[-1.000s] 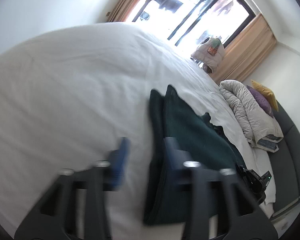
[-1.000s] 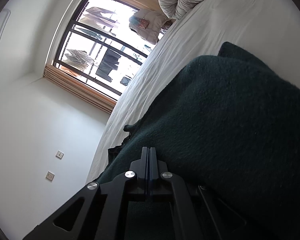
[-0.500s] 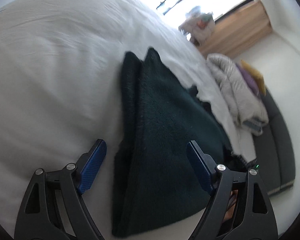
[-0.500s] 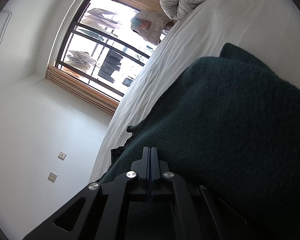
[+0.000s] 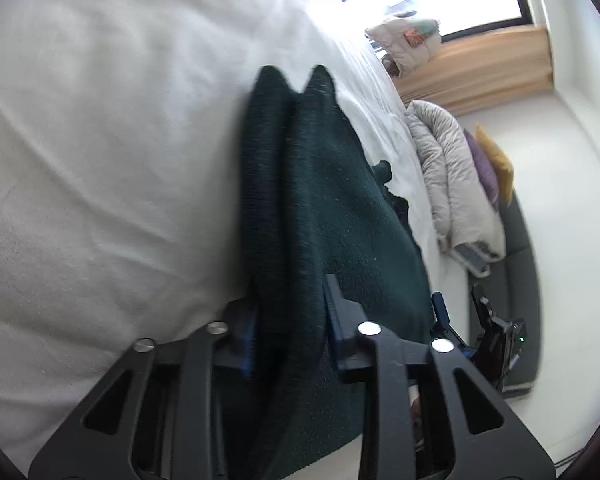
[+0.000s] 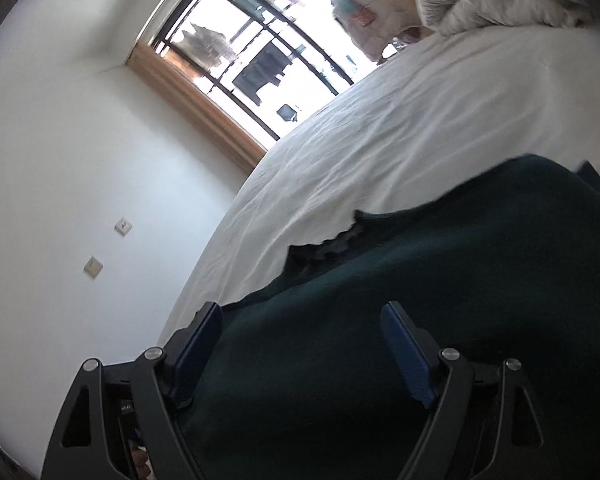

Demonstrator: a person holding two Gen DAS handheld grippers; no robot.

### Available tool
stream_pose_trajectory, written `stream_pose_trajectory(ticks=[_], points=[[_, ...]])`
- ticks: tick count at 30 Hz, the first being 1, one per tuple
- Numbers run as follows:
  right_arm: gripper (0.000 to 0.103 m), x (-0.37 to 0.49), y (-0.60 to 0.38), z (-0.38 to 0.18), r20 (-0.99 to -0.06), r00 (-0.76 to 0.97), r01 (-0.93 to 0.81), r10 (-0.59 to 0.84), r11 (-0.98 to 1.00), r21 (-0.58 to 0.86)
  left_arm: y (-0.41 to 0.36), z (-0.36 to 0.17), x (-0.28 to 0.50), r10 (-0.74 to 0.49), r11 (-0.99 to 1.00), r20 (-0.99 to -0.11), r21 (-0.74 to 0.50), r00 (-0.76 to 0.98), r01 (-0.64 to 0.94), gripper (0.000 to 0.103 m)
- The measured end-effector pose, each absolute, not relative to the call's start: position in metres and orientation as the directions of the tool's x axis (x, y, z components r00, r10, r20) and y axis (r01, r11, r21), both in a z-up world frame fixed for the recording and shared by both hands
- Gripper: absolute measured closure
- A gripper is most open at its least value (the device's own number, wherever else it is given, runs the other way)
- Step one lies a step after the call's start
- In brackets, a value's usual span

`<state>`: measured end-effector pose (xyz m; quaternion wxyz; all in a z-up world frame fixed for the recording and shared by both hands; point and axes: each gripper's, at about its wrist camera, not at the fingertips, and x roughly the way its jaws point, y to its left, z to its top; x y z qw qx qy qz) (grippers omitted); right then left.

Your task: Fold small clothes

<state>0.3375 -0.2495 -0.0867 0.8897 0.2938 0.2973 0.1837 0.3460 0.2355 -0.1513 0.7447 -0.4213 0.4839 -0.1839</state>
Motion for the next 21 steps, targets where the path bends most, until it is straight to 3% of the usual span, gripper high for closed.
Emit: stream_pose_trajectory(ticks=[2, 6, 10, 16, 19, 21], points=[[0.02, 0.347, -0.236, -0.08, -0.473, 0.714, -0.158, 0.517, 0.777, 0.609, 0.239, -0.156, 0.349, -0.721, 0.518, -0.522, -0.843, 0.457, -0.145, 0.086], [0.024, 0.364, -0.232, -0.089, -0.539, 0.632, -0.128, 0.556, 0.762, 0.635, 0.231, -0.149, 0.353, -0.708, 0.502, -0.513, -0.849, 0.485, -0.165, 0.09], [0.024, 0.362, -0.246, -0.1, -0.515, 0.601, -0.125, 0.611, 0.709, 0.694, 0.216, -0.103, 0.348, -0.639, 0.591, -0.538, -0.801, 0.55, -0.096, 0.09], [0.021, 0.372, -0.275, -0.103, -0.39, 0.526, -0.14, 0.756, 0.528, 0.837, 0.094, -0.014, 0.343, -0.546, 0.81, -0.606, -0.557, 0.579, 0.181, 0.09], [0.019, 0.388, -0.275, -0.111, -0.354, 0.424, -0.109, 0.834, 0.435, 0.894, 0.036, -0.027, 0.34, -0.491, 0.864, -0.657, -0.45, 0.572, 0.225, 0.09], [0.019, 0.395, -0.274, -0.113, -0.381, 0.401, -0.119, 0.833, 0.46, 0.88, 0.011, -0.044, 0.333, -0.441, 0.896, -0.686, -0.375, 0.579, 0.238, 0.09]])
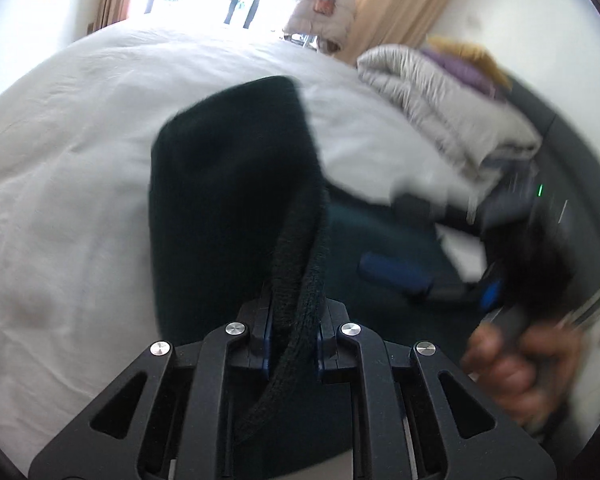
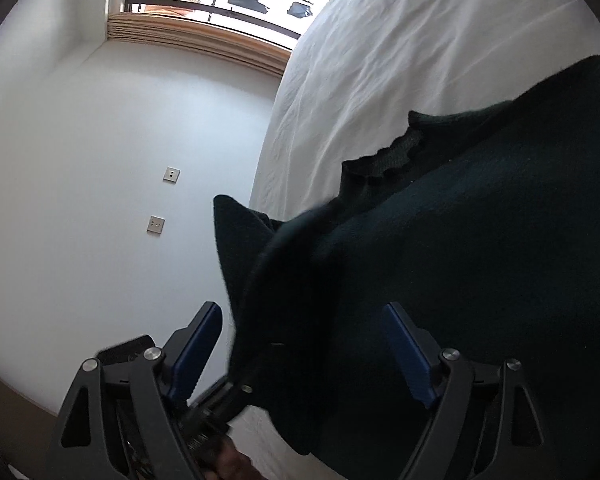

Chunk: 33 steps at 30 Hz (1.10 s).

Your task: Fold small clothes

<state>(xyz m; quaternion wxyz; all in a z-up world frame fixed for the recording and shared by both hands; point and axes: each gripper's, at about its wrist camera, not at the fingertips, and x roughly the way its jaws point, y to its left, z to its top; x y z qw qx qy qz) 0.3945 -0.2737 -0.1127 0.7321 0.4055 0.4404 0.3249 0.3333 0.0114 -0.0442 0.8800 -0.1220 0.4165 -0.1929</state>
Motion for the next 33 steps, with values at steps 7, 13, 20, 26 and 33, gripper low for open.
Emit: stream_pose_trajectory(ticks=[7, 13, 20, 26, 33], points=[[0.02, 0.408, -0.248, -0.127, -0.382, 0.323, -0.122, 0.866, 0.439, 0.89, -0.02, -0.068, 0.322, -0.367, 0.928, -0.695, -0.235, 0.618, 0.288, 0.09], [0.047, 0.415, -0.213, -0.119, -0.426, 0.271, -0.172, 0.863, 0.479, 0.861, -0.023, -0.065, 0.315, -0.333, 0.937, -0.706, -0.175, 0.626, 0.301, 0.089], [0.09, 0.411, -0.211, -0.097, -0.557, 0.332, -0.221, 0.761, 0.637, 0.739, -0.051, -0.059, 0.313, -0.314, 0.941, -0.713, -0.146, 0.627, 0.305, 0.088], [0.091, 0.395, -0.248, -0.076, -0.588, 0.409, -0.26, 0.698, 0.707, 0.658, -0.074, -0.033, 0.301, -0.412, 0.902, -0.705, -0.225, 0.577, 0.368, 0.083], [0.091, 0.394, -0.338, -0.07, -0.597, 0.491, -0.174, 0.634, 0.743, 0.646, -0.083, 0.02, 0.265, -0.649, 0.76, -0.541, -0.421, 0.535, 0.496, 0.02]])
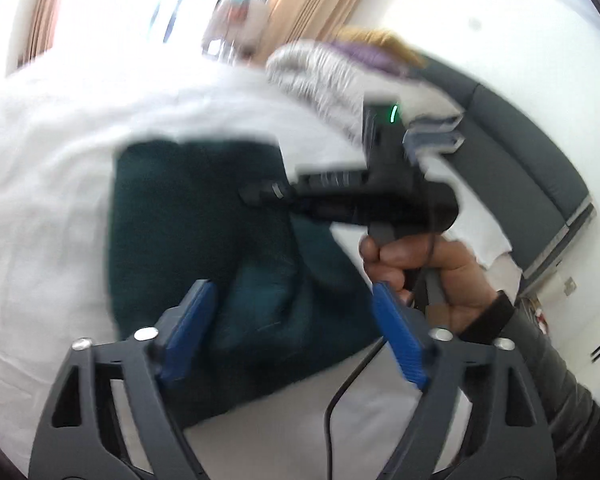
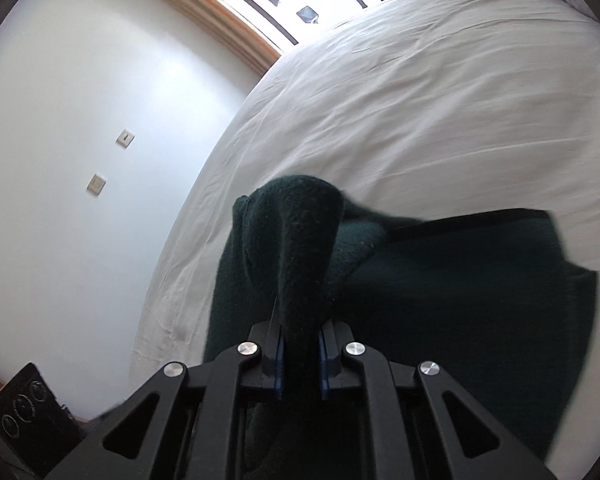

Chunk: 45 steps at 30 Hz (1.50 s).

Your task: Fold small clothes

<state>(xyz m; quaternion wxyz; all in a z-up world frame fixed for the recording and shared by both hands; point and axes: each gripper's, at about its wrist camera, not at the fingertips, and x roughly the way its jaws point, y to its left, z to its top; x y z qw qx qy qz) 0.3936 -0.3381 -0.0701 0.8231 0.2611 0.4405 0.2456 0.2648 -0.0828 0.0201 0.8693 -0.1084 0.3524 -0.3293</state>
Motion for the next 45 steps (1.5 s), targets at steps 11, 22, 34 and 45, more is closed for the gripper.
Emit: stream_pose_trajectory(ticks=[11, 22, 34, 45], points=[[0.043, 0.359, -0.415, -0.132, -0.538, 0.544, 0.063, 0.643, 0.608, 0.791, -0.103, -0.085, 0.313, -0.532, 0.835, -0.749, -0.388, 0.395, 0.39, 0.02], [0.083, 0.35, -0.39, -0.133, -0.595, 0.506, 0.033, 0.625, 0.675, 0.737, -0.109, -0.109, 0.305, -0.513, 0.842, -0.745, -0.341, 0.426, 0.418, 0.02], [0.086, 0.326, -0.404, -0.104, -0.608, 0.592, -0.018, 0.529, 0.763, 0.646, -0.109, -0.083, 0.297, -0.503, 0.846, -0.718, -0.295, 0.481, 0.444, 0.02], [0.086, 0.312, -0.406, -0.15, -0.552, 0.619, 0.051, 0.558, 0.673, 0.738, -0.116, -0.104, 0.297, -0.488, 0.842, -0.758, -0.279, 0.433, 0.461, 0.02]])
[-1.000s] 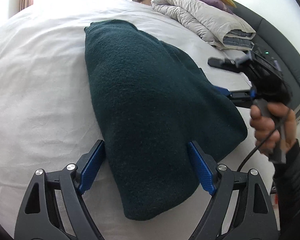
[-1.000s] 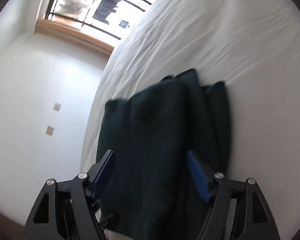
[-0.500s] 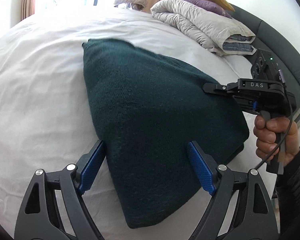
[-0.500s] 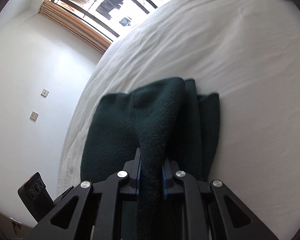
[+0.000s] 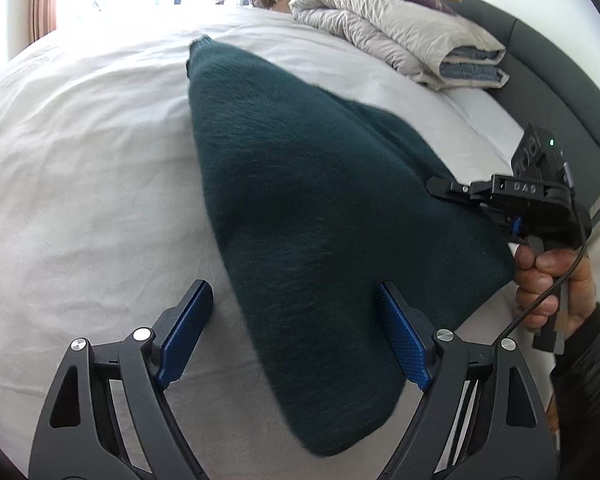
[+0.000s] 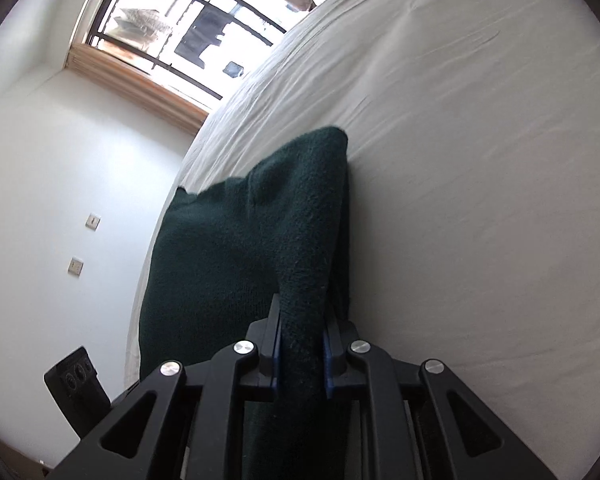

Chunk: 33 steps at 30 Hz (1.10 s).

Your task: Fold small clothes

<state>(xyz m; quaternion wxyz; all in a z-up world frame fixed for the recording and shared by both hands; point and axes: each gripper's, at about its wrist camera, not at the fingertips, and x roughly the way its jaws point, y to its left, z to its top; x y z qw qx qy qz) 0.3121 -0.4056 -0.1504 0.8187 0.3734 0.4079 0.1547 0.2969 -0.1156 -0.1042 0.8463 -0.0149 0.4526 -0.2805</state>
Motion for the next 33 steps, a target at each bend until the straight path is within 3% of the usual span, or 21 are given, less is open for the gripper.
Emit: stream_pose_trajectory(ticks=[4, 6, 8, 10, 12, 15, 17, 23, 28, 33], points=[[0.074, 0.307, -0.403, -0.135, -0.579, 0.618, 0.041, 0.531, 0.714, 0.699, -0.117, -0.105, 0.293, -0.473, 0.845, -0.764, -0.252, 0.439, 0.473, 0.02], [0.064, 0.3, -0.401, -0.127, -0.597, 0.621, 0.046, 0.508, 0.736, 0.675, -0.115, -0.108, 0.292, -0.47, 0.845, -0.766, -0.248, 0.438, 0.473, 0.02], [0.045, 0.29, -0.399, -0.121, -0.641, 0.614, 0.08, 0.461, 0.771, 0.631, -0.116, -0.109, 0.291, -0.47, 0.847, -0.764, -0.249, 0.442, 0.47, 0.02], [0.039, 0.277, -0.399, -0.118, -0.656, 0.615, 0.082, 0.437, 0.792, 0.604, -0.117, -0.11, 0.289, -0.47, 0.847, -0.761, -0.247, 0.447, 0.471, 0.02], [0.039, 0.262, -0.39, -0.116, -0.668, 0.613, 0.043, 0.423, 0.826, 0.563, -0.114, -0.113, 0.287, -0.474, 0.845, -0.759, -0.249, 0.446, 0.473, 0.02], [0.041, 0.248, -0.382, -0.13, -0.755, 0.579, 0.051, 0.306, 0.911, 0.408, -0.112, -0.116, 0.288, -0.486, 0.84, -0.752, -0.262, 0.445, 0.474, 0.02], [0.046, 0.238, -0.388, -0.137, -0.734, 0.603, 0.043, 0.313, 0.906, 0.421, -0.11, -0.117, 0.287, -0.487, 0.839, -0.752, -0.26, 0.445, 0.478, 0.02], [0.044, 0.213, -0.408, -0.127, -0.718, 0.647, 0.118, 0.256, 0.897, 0.426, -0.105, -0.114, 0.283, -0.494, 0.834, -0.75, -0.268, 0.439, 0.482, 0.02], [0.045, 0.21, -0.418, -0.096, -0.601, 0.74, 0.049, 0.302, 0.867, 0.496, -0.072, -0.078, 0.29, -0.485, 0.87, -0.651, -0.291, 0.584, 0.398, 0.02], [0.066, 0.266, -0.388, -0.065, -0.503, 0.729, -0.152, 0.465, 0.826, 0.543, -0.086, -0.044, 0.333, -0.462, 0.878, -0.596, -0.203, 0.657, 0.434, 0.02]])
